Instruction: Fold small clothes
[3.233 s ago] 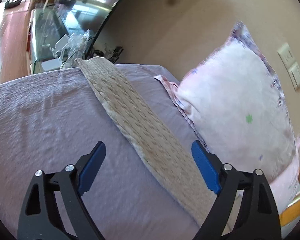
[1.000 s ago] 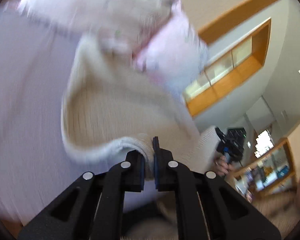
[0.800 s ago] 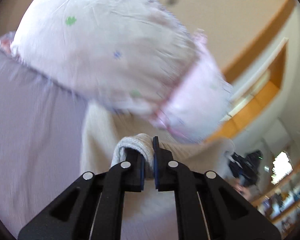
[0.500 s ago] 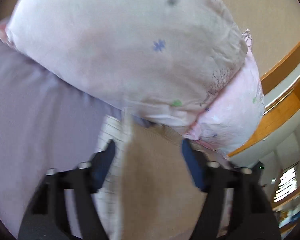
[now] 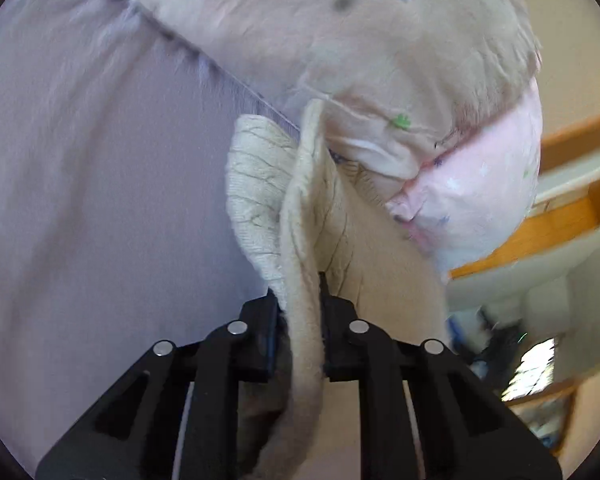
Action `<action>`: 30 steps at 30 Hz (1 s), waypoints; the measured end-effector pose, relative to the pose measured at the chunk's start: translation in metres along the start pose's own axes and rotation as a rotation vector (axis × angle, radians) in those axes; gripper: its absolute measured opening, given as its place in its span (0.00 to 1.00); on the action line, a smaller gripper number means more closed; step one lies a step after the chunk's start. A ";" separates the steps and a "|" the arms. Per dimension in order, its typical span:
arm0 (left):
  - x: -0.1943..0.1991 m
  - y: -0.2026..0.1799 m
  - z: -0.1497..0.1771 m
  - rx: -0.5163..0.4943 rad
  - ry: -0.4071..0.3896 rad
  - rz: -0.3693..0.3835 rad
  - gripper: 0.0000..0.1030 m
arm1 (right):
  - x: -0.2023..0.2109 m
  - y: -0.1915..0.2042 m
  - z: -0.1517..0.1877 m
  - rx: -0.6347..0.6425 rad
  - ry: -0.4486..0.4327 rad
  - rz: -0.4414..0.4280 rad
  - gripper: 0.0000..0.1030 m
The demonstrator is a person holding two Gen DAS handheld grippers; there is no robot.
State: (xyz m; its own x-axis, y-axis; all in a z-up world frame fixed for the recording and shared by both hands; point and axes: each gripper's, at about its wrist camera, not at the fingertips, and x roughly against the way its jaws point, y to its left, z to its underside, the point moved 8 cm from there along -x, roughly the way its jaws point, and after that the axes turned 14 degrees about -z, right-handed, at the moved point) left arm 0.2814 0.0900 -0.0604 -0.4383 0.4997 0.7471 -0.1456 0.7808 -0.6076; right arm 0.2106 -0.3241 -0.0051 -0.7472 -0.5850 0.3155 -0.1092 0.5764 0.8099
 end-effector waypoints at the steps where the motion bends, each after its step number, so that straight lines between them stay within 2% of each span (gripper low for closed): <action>1: 0.005 -0.010 0.000 -0.005 -0.012 0.041 0.14 | 0.009 0.000 -0.002 0.008 -0.008 -0.006 0.91; 3: 0.019 -0.055 0.001 -0.042 -0.044 0.142 0.13 | 0.027 0.001 -0.003 0.031 -0.028 0.000 0.91; 5: 0.030 -0.119 0.005 -0.116 -0.065 0.257 0.13 | 0.043 0.001 -0.006 0.048 -0.065 0.006 0.91; 8: 0.016 -0.206 0.020 -0.184 -0.034 0.409 0.13 | 0.069 -0.002 -0.012 0.063 -0.133 0.025 0.91; 10: -0.025 -0.267 0.043 -0.224 0.040 0.473 0.16 | 0.080 -0.007 -0.015 0.063 -0.163 0.053 0.91; 11: -0.047 -0.290 0.056 -0.228 0.097 0.498 0.32 | 0.083 -0.012 -0.016 0.048 -0.160 0.062 0.91; 12: -0.073 -0.312 0.074 -0.228 0.197 0.541 0.42 | 0.083 -0.016 -0.016 0.034 -0.151 0.068 0.91; 13: -0.089 -0.329 0.094 -0.222 0.297 0.603 0.44 | 0.084 -0.020 -0.015 0.020 -0.134 0.071 0.91; 14: -0.093 -0.335 0.105 -0.227 0.333 0.626 0.45 | 0.084 -0.024 -0.014 0.004 -0.105 0.065 0.91; 15: -0.090 -0.335 0.109 -0.248 0.324 0.627 0.47 | 0.083 -0.026 -0.014 -0.004 -0.079 0.053 0.91; 16: -0.083 -0.331 0.108 -0.288 0.283 0.611 0.57 | 0.082 -0.027 -0.014 -0.010 -0.054 0.038 0.94; 17: -0.075 -0.322 0.103 -0.319 0.224 0.571 0.72 | 0.078 -0.029 -0.014 -0.021 -0.026 0.020 0.95; 19: -0.059 -0.284 0.079 -0.334 0.053 0.414 0.80 | 0.067 -0.034 -0.014 -0.055 0.029 -0.006 0.97; 20: -0.056 -0.271 0.071 -0.336 0.018 0.352 0.81 | 0.055 -0.037 -0.012 -0.084 0.079 -0.019 0.97; 21: -0.058 -0.248 0.063 -0.337 -0.008 0.246 0.81 | 0.046 -0.041 -0.009 -0.108 0.117 -0.026 0.97; 22: -0.062 -0.230 0.059 -0.328 -0.011 0.166 0.81 | 0.036 -0.044 -0.008 -0.128 0.147 -0.026 0.97; 23: -0.068 -0.219 0.059 -0.321 0.002 0.118 0.81 | 0.022 -0.048 -0.007 -0.149 0.182 -0.022 0.97; 25: -0.088 -0.199 0.068 -0.309 0.078 0.044 0.81 | 0.005 -0.053 -0.005 -0.178 0.220 -0.020 0.97; 27: -0.105 -0.190 0.078 -0.315 0.123 0.011 0.81 | -0.009 -0.056 -0.003 -0.205 0.246 -0.034 0.97; 29: -0.122 -0.195 0.091 -0.318 0.164 0.025 0.81 | -0.013 -0.054 -0.003 -0.201 0.244 -0.041 0.95; 30: -0.125 -0.198 0.094 -0.318 0.172 0.039 0.81 | -0.015 -0.054 -0.001 -0.198 0.249 -0.043 0.89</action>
State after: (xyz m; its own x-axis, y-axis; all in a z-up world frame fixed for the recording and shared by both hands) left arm 0.2818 -0.1621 -0.0594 -0.2788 0.5662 0.7757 0.1631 0.8239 -0.5428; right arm 0.2283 -0.3469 -0.0530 -0.5582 -0.7424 0.3705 0.0108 0.4400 0.8979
